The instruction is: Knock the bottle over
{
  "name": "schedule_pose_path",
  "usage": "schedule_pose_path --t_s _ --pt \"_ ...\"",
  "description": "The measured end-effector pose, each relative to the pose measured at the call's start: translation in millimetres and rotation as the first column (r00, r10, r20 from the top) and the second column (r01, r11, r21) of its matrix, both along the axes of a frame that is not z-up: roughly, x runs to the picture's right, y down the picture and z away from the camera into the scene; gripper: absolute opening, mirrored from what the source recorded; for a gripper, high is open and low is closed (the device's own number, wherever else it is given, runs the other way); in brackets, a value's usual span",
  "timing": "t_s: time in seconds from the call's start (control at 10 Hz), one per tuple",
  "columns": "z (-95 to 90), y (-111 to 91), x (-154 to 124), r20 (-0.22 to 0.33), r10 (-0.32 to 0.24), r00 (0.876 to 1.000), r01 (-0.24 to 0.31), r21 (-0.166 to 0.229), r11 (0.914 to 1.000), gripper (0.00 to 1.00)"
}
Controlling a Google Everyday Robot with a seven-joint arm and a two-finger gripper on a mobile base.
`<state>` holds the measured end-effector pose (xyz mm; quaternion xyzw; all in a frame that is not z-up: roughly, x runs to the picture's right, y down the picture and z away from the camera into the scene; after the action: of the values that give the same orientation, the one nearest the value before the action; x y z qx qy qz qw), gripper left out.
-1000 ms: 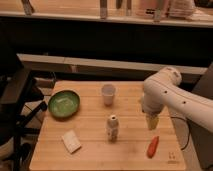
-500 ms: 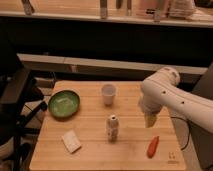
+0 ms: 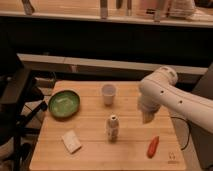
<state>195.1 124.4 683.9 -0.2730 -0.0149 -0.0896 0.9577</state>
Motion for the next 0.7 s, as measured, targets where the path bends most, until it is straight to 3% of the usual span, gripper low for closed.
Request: schedule_pose_path --t_s 0.3,0.5,0.7 --pt "1.6 2.3 -4.5 0.012 -0.015 1.000 0.015 -0.005 0.9999 0.06" --pt "4.8 6.7 -15.7 0.028 -0.052 0.998 0.053 -0.010 0.9986 0.03" --pt "9.5 10.6 -47.8 0.047 -0.086 0.995 0.087 -0.016 0.9961 0.03"
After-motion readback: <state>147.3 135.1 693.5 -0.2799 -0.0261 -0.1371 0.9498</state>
